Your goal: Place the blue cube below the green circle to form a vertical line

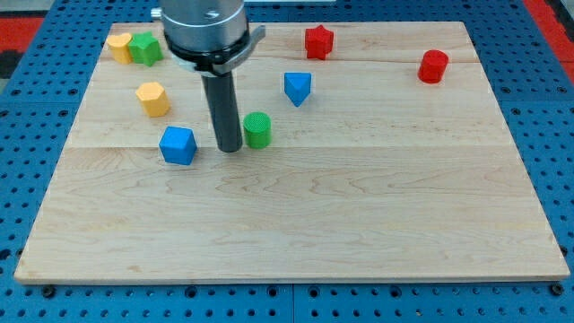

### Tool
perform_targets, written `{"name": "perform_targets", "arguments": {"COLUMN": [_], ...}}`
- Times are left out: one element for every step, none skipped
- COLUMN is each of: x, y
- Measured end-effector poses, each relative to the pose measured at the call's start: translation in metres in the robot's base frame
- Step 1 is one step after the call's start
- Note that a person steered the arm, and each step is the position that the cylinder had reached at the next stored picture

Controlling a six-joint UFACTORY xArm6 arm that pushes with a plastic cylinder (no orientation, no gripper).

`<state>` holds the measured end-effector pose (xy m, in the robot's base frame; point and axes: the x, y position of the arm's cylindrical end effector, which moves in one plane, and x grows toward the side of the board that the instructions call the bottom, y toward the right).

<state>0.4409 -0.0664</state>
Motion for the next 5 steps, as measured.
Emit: {"name": "perform_targets", "arguments": {"x": [-0.008, -0.019, -0.006, 0.031, 0.022], "y": [0.040, 0.059, 0.062, 0.026, -0.003]}}
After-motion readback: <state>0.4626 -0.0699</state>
